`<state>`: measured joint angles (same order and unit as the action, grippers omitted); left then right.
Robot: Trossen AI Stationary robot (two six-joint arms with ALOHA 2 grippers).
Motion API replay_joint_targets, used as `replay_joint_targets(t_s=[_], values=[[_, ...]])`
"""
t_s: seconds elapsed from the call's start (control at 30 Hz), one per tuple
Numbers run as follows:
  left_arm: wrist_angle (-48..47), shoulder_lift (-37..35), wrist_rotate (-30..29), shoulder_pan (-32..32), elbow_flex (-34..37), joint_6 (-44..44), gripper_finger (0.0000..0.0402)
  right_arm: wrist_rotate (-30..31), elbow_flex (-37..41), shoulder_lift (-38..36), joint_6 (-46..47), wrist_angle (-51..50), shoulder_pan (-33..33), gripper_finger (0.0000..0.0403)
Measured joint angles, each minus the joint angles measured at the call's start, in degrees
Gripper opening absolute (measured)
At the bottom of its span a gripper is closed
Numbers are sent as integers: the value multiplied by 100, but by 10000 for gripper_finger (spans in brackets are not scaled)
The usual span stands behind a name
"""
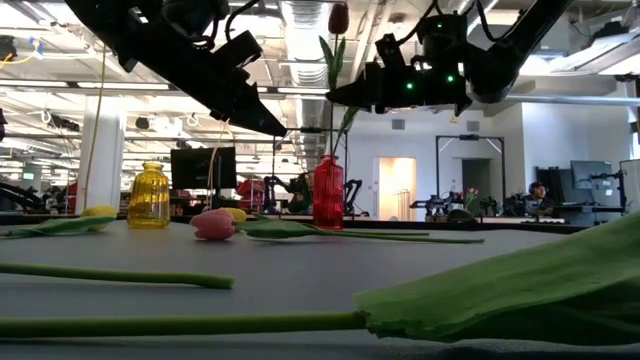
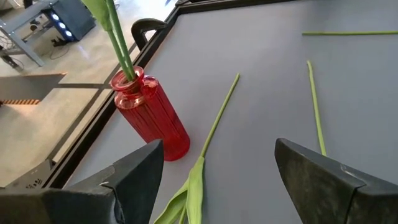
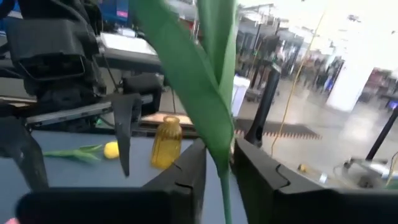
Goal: Sort flowers into vase by color
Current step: Put the dark red flower into the red flower vase, then put the right red flower into the red flower vase
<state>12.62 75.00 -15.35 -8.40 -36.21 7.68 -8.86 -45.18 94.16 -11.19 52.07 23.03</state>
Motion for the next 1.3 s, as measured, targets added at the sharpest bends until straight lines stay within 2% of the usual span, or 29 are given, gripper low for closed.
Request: replay_joint_targets(t_s=[0.2, 0.43, 0.57, 0.9, 1.13, 1.3], values=[[7, 0, -2, 0, 0, 0, 295, 18, -476, -191, 18, -1668, 0, 182], [5, 0, -1, 0, 0, -4, 295, 19, -1474, -401, -132, -4509, 0, 240], [-4, 0, 4, 2, 0, -9, 295, 19, -2159, -401, -311, -6128, 0, 246], [-81, 0, 157, 35, 0, -111, 295, 13, -3382, -403, -420, -9301, -20, 246], [-197, 0, 157, 152, 0, -151, 295, -7, -3590, -401, 150, -11029, -255, 246], [-208, 0, 168, 266, 0, -269, 295, -10, -3587, -401, 765, -11724, -675, 246]])
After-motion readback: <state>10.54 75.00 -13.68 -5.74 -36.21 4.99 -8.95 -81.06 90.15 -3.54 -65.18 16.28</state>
